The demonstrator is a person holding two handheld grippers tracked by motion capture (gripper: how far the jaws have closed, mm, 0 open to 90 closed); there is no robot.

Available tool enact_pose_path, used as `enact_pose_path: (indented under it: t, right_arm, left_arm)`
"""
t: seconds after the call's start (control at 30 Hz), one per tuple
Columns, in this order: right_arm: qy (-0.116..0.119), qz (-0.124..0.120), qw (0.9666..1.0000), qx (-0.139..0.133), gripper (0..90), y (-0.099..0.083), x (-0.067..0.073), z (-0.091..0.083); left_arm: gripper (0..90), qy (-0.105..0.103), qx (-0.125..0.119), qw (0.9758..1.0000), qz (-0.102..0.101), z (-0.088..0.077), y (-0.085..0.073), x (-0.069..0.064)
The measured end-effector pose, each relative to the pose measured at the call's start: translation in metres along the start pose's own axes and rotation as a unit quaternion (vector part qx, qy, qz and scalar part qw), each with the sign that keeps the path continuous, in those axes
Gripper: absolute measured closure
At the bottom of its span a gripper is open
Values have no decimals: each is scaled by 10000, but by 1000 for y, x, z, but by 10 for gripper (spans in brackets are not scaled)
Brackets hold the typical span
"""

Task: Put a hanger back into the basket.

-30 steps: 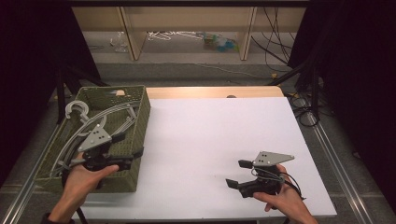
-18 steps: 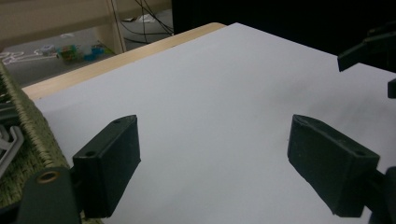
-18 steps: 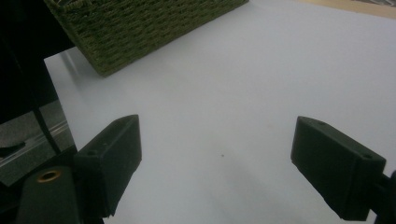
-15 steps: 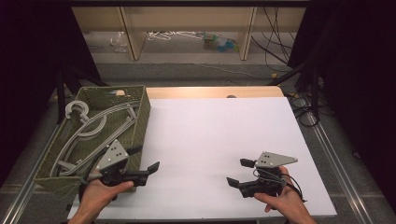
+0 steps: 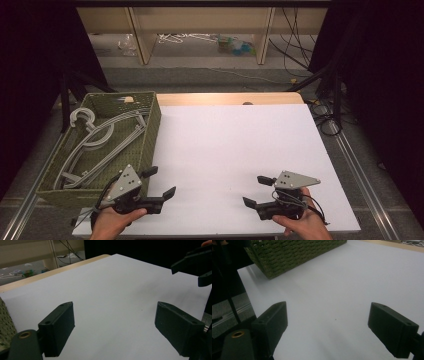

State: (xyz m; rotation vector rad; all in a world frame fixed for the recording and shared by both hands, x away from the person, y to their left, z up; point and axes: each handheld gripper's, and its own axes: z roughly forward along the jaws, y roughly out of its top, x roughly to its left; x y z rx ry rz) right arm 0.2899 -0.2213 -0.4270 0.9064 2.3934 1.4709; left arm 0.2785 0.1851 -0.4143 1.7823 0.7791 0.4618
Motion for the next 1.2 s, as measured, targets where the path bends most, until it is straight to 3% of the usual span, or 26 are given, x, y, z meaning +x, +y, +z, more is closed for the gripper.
enact_pose_path:
  t: [0.17, 0.23, 0.47, 1.2]
  right_arm:
    - [-17, 22, 10000, -70, 170, -6, 5, -2]
    - [-60, -1, 10000, -29, 170, -8, 6, -4]
    - [-97, -14, 9999, -73, 168, -12, 9, -10]
    - [-99, -29, 9999, 17, 168, -12, 9, -8]
  left_arm:
    - [162, -96, 83, 9996, -236, -1, -11, -5]
    - [162, -120, 147, 9998, -75, 0, -13, -8]
    - [163, -130, 217, 9997, -12, 3, -17, -11]
    - [163, -187, 259, 9995, -3, 4, -17, -13]
